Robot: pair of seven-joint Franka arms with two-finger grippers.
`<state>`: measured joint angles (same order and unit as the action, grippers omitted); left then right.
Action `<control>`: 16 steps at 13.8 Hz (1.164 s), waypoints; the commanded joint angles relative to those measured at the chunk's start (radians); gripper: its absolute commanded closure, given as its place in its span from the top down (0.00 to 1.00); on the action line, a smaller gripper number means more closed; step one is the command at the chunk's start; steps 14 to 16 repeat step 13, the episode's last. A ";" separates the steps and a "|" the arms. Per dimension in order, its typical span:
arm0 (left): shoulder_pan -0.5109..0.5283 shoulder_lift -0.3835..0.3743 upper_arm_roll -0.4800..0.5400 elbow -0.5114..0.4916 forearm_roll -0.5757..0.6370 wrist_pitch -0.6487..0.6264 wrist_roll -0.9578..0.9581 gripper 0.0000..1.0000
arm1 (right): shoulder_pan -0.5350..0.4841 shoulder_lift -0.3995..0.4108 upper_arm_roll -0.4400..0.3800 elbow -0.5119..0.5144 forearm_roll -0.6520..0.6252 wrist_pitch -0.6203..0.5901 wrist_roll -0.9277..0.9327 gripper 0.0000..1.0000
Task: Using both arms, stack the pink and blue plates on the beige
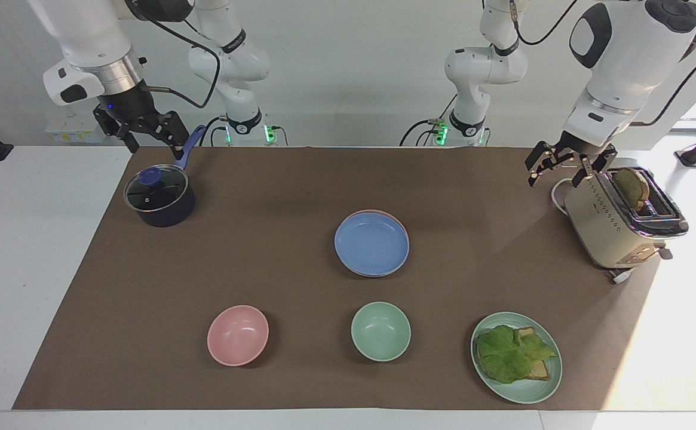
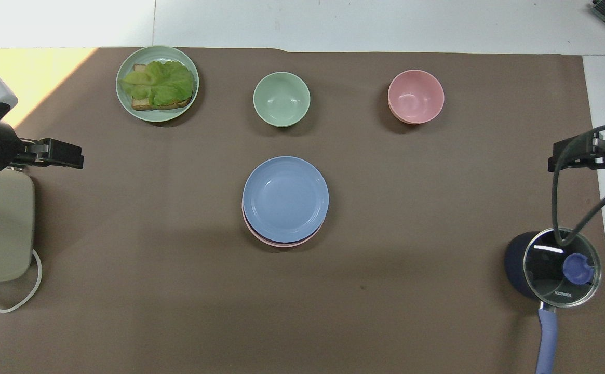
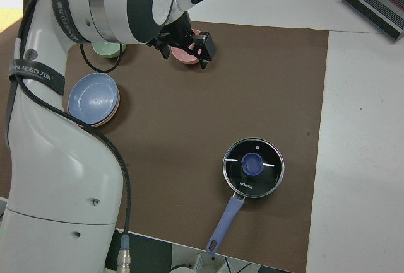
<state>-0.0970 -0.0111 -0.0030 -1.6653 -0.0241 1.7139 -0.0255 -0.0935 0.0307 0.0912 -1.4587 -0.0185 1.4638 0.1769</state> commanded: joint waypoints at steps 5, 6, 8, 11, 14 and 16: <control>0.006 -0.001 -0.005 0.006 0.013 -0.016 0.007 1.00 | -0.006 -0.049 0.004 -0.072 -0.005 -0.011 -0.030 1.00; 0.008 -0.001 -0.005 0.006 0.013 -0.016 0.007 1.00 | -0.008 -0.057 0.004 -0.089 -0.005 -0.005 -0.031 1.00; 0.008 -0.001 -0.005 0.006 0.013 -0.016 0.007 1.00 | -0.008 -0.061 0.004 -0.095 -0.005 0.001 -0.031 1.00; 0.008 -0.001 -0.005 0.006 0.013 -0.016 0.007 1.00 | -0.008 -0.061 0.004 -0.095 -0.005 0.001 -0.031 1.00; 0.008 -0.001 -0.005 0.006 0.013 -0.016 0.007 1.00 | -0.006 -0.063 0.004 -0.095 -0.005 0.001 -0.028 1.00; 0.008 -0.001 -0.005 0.006 0.013 -0.016 0.007 1.00 | -0.006 -0.063 0.004 -0.095 -0.005 0.001 -0.028 1.00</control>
